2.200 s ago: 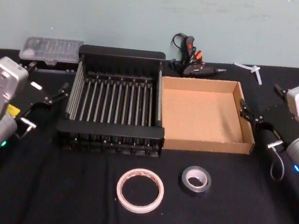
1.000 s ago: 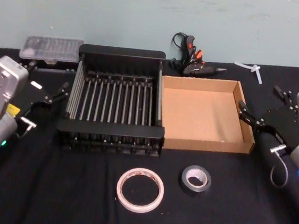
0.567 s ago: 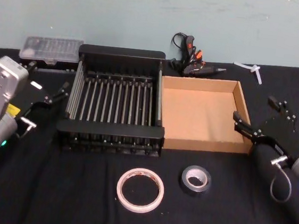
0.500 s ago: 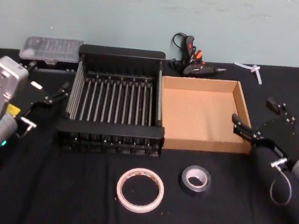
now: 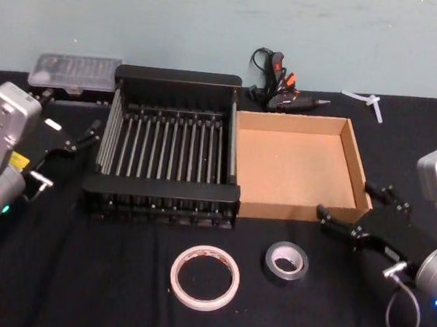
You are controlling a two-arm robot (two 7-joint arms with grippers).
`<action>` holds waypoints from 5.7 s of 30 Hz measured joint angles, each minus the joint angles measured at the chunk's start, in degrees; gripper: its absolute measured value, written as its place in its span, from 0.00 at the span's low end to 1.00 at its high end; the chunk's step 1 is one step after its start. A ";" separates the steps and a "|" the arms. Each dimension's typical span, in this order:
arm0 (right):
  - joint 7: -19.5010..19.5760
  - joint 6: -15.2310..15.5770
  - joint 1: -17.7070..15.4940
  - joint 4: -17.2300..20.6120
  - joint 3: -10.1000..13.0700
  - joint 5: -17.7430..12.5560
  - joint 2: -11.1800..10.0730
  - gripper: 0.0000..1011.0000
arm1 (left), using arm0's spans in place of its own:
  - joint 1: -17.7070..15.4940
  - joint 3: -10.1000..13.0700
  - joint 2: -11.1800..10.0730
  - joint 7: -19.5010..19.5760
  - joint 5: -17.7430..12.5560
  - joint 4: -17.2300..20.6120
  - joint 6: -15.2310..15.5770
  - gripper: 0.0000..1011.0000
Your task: Pick up the white tape and place it into the black box , Pick up the silver tape and place it into the brown box.
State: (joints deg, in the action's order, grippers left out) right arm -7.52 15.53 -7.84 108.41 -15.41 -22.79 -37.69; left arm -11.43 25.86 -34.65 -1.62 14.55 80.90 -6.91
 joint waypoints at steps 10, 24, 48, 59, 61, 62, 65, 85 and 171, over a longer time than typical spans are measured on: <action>-2.13 6.45 -0.60 1.30 -1.48 0.53 0.03 0.99 | 0.00 0.00 0.00 0.00 0.00 0.00 0.00 0.99; -4.13 12.61 1.87 -0.25 -3.50 2.83 1.79 0.99 | 0.00 0.00 0.00 0.00 0.00 0.00 0.00 0.99; -6.26 15.88 5.18 -4.89 -4.57 6.57 6.14 0.99 | 0.00 0.00 0.00 0.00 0.00 0.00 0.00 0.99; -6.57 15.93 5.12 -5.04 -4.36 6.99 6.50 0.99 | 0.00 0.00 0.00 0.00 0.00 0.00 0.00 0.99; -6.55 15.93 5.11 -5.03 -4.36 6.97 6.48 0.99 | 0.00 0.00 0.00 0.00 0.00 0.00 0.00 0.99; -6.53 15.93 5.11 -5.02 -4.36 6.96 6.46 0.99 | 0.00 0.00 0.00 0.00 0.00 0.00 0.00 0.99; -6.52 15.92 5.10 -5.01 -4.37 6.95 6.45 0.95 | 0.00 0.00 0.00 0.00 0.00 0.00 0.00 0.99; -6.39 15.86 5.08 -4.92 -4.38 6.81 6.35 0.36 | 0.00 0.00 0.00 0.00 0.00 0.00 0.00 0.99; -4.67 -6.00 26.75 -34.69 -3.00 24.16 21.91 0.13 | 0.00 0.00 0.00 0.00 0.00 0.00 0.00 0.99</action>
State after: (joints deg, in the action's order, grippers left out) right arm -12.19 9.53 18.91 73.72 -18.41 1.37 -15.78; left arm -11.43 25.86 -34.65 -1.62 14.55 80.90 -6.91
